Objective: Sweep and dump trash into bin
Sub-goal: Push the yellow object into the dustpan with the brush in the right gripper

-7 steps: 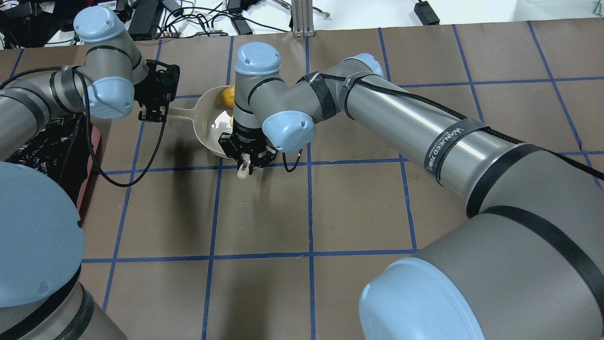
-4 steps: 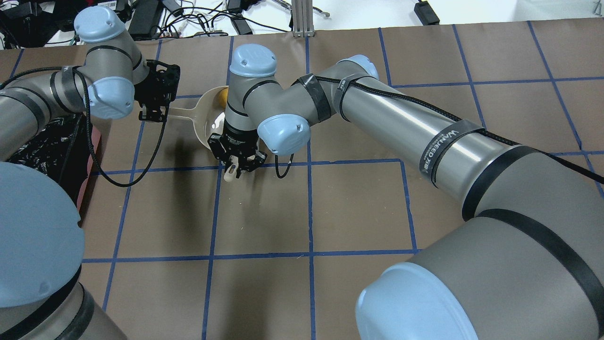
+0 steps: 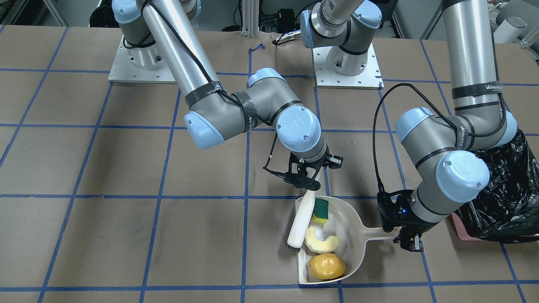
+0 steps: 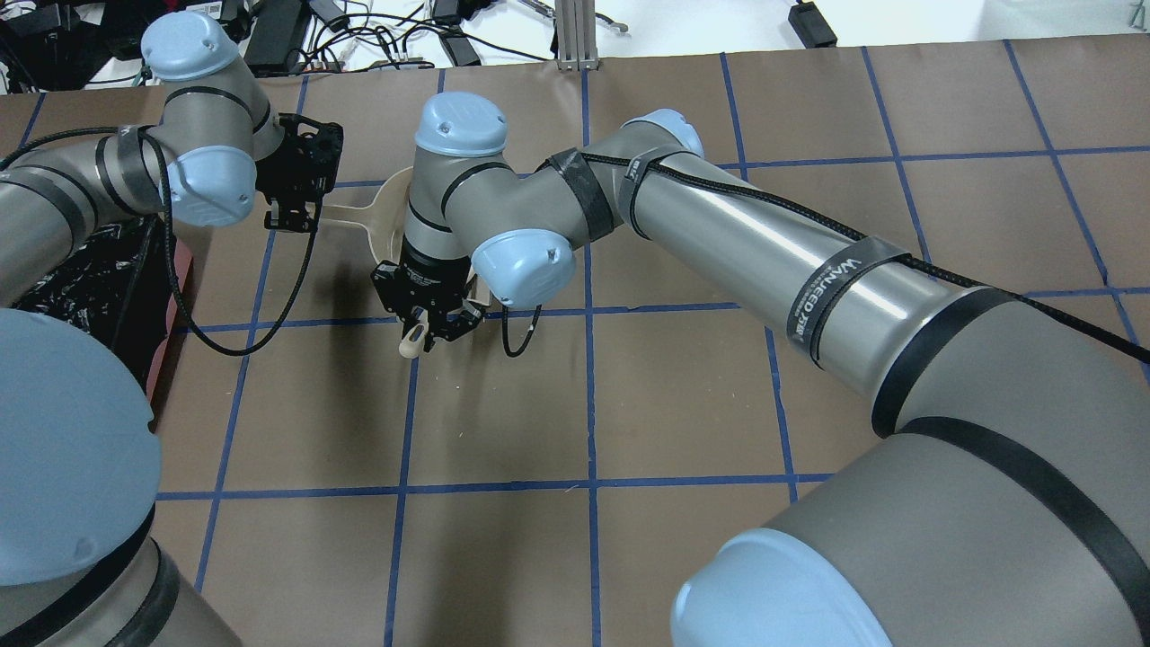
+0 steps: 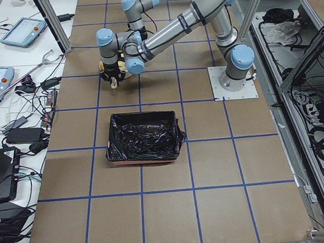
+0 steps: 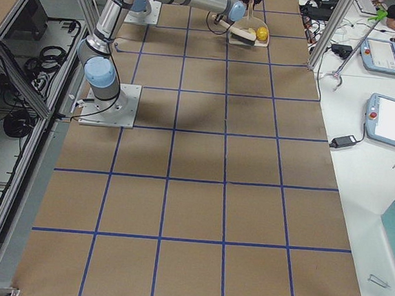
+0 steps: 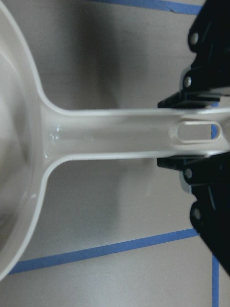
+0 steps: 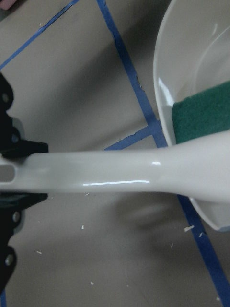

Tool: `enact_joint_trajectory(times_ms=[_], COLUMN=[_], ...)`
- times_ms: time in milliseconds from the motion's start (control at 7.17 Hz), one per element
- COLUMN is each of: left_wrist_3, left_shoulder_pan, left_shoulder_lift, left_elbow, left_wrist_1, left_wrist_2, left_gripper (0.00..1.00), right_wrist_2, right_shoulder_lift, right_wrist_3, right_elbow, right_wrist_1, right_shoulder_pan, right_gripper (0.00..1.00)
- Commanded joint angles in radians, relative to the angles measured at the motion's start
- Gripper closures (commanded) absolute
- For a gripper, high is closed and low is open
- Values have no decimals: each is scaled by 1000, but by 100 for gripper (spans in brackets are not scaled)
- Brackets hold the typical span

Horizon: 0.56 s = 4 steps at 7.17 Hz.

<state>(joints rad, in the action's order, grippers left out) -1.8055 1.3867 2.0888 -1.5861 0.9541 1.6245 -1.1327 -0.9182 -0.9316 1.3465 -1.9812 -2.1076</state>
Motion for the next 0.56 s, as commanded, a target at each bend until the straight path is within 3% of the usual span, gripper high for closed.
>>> enact_joint_trajectory(times_ms=[0, 419], left_wrist_3=[0, 0], left_shoulder_pan=[0, -2], left_shoulder_lift=[1, 1], left_elbow=[0, -3], left_wrist_1=[2, 2], left_wrist_2=[0, -5], left_gripper=[71, 71], right_wrist_2=[-54, -139], right_shoulder_lift=[-46, -171], right_wrist_3=[34, 304], right_elbow=[-3, -1], right_wrist_1=[54, 260], right_shoulder_pan=[20, 154], right_gripper=[100, 100])
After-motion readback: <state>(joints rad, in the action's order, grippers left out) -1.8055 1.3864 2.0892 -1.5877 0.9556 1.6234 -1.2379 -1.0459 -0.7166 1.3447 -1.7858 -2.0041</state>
